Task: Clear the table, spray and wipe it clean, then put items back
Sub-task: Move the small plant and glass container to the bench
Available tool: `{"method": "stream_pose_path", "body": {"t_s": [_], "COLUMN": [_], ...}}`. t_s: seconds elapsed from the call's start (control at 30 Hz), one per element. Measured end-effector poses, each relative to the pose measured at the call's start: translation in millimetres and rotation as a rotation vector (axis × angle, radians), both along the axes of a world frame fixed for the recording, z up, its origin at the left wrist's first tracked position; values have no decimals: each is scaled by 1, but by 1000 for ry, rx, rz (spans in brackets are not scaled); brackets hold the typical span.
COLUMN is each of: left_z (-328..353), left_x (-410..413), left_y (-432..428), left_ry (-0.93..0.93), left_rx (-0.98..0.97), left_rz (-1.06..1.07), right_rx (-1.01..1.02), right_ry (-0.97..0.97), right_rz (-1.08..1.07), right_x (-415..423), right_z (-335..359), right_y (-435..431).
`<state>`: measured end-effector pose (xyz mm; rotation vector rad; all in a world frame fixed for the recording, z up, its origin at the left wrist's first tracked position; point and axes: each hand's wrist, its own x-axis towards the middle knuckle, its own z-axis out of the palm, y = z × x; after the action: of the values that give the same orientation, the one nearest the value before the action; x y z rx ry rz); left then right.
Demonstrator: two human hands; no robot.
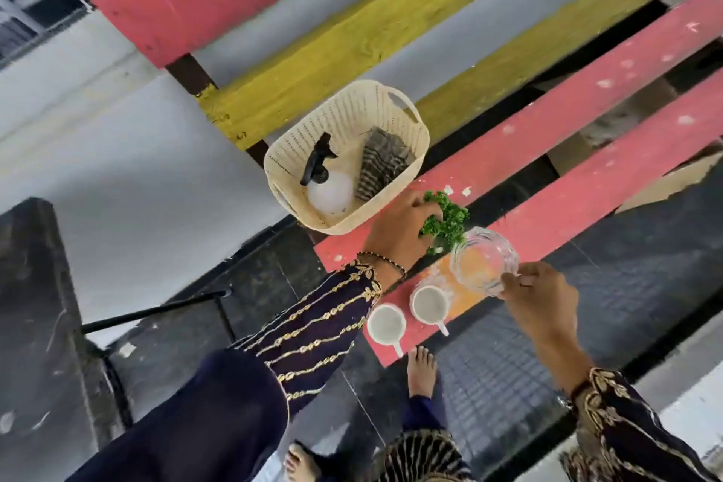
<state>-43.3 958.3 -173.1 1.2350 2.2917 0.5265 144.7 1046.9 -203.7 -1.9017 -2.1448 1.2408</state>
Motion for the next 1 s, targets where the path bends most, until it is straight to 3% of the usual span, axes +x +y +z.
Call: {"method": "stream_pose_path", "body": {"t_s": [0.4, 1.0], "left_z": [-78, -89], "left_x": [-40, -43], "left_y": [121, 143], "left_ry": [97, 117], "left_rx": [37, 44], "left_rz": [-34, -40], "right_rx": [81, 15], "right_ry": [-86, -70], "right_rz": [-137, -46], "right_x": [4, 20], "right_z": [-62, -90], "right_y": [75, 92]}}
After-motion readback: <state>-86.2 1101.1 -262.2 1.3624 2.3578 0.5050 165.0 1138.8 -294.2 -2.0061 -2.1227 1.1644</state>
